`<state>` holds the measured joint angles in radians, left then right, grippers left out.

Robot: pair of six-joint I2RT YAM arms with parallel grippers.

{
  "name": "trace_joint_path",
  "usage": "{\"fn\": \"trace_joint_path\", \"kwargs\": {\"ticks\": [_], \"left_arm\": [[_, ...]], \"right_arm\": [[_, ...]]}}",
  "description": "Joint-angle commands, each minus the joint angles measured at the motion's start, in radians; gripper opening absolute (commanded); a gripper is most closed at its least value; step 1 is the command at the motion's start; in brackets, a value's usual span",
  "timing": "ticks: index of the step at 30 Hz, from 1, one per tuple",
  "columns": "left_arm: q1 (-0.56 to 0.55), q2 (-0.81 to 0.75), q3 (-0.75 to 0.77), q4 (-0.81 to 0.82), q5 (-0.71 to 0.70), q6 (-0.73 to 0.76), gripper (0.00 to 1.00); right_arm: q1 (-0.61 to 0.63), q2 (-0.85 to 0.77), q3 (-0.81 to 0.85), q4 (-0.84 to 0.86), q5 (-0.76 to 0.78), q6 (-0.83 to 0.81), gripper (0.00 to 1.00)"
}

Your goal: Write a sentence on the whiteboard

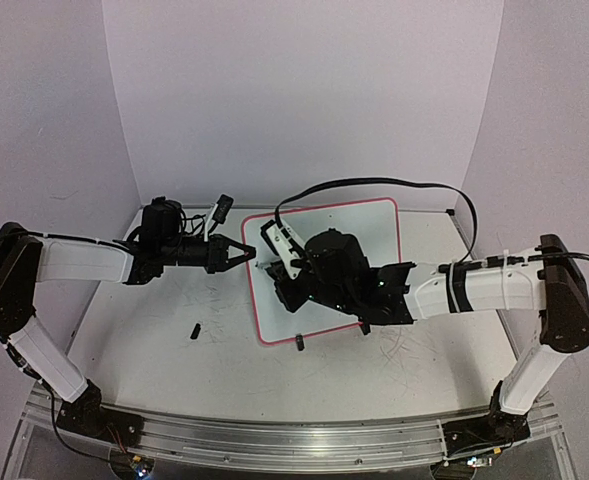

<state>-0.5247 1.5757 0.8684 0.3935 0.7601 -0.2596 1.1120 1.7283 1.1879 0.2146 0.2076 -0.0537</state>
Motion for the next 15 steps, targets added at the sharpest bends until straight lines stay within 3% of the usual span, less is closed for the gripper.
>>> {"fn": "trace_joint_path", "kwargs": {"ticks": [1,15], "left_arm": [[-0.003,-0.030,-0.003,0.011,-0.047,0.065,0.00],[-0.002,-0.032,-0.004,0.011,-0.047,0.063,0.00]], "right_arm": [[0.013,0.004,-0.018,0.005,-0.008,0.023,0.00],[0.033,0.014,-0.041,0.003,-0.025,0.046,0.00]]}}
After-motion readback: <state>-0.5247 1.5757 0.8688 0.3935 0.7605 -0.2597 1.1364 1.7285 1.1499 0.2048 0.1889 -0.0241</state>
